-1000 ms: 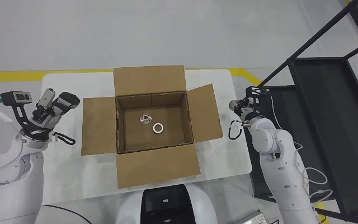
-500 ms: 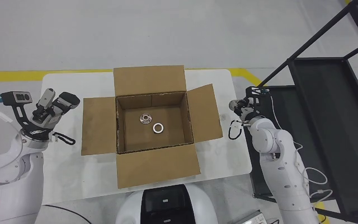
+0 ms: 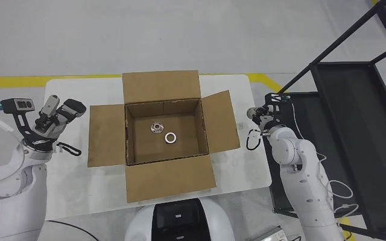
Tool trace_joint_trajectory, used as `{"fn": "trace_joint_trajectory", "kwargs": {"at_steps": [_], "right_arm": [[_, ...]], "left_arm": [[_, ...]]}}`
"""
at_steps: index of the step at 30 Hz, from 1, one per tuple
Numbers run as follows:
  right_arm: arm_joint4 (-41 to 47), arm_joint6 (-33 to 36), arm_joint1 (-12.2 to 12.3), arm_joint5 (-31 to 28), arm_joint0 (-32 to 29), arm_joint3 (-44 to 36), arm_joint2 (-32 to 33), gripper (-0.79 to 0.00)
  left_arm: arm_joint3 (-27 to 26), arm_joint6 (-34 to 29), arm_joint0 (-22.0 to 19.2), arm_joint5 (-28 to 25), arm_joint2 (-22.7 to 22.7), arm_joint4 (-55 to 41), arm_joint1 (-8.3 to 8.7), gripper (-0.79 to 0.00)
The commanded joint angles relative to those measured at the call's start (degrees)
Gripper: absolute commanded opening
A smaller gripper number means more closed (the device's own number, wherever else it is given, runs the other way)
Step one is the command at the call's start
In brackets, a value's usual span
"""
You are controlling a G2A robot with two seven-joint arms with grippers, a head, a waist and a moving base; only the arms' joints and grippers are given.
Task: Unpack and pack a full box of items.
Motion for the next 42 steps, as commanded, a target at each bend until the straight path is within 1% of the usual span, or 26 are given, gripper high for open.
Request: {"fn": "trace_joint_trajectory", "kwargs": {"at_steps": [1,5,12,16,19,25,32,40,41,42], "right_arm": [[-0.6,-0.4,0.1,-0.6,-0.5,0.3,0.0,-0.785],[-2.3,0.4,0.2,-0.3,-1.3,0.8,0.3,-0.785],[-7.1,0.0,0.3,1.2,-4.9,1.9,-0.6,-0.785],[-7.8,-1.4,0.1,2.1,-6.5,2.7,-1.7,-0.785],[-10.4,-3.0,0.0,2.4,-6.8,4.4,-3.1,-0.785],[-10.7,-4.5,-0.4,3.4,-5.6,7.7,-5.1,-0.785],[-10.3,-7.1,-1.0,5.1,-1.9,13.5,-7.4,-0.785],[-9.4,-8.0,-1.6,5.8,0.5,18.0,-9.2,-0.785],[-9.4,-7.8,-1.6,5.9,0.6,18.3,-9.3,-0.779],[-9.6,-7.7,-1.6,5.9,0.8,18.6,-9.4,-0.696]], "left_arm": [[0.0,0.0,0.0,0.0,0.0,0.0,0.00,0.000],[0.0,0.0,0.0,0.0,0.0,0.0,0.00,0.000],[0.0,0.0,0.0,0.0,0.0,0.0,0.00,0.000],[0.0,0.0,0.0,0.0,0.0,0.0,0.00,0.000],[0.0,0.0,0.0,0.0,0.0,0.0,0.00,0.000],[0.0,0.0,0.0,0.0,0.0,0.0,0.00,0.000],[0.0,0.0,0.0,0.0,0.0,0.0,0.00,0.000],[0.0,0.0,0.0,0.0,0.0,0.0,0.00,0.000],[0.0,0.0,0.0,0.0,0.0,0.0,0.00,0.000],[0.0,0.0,0.0,0.0,0.0,0.0,0.00,0.000]]}}
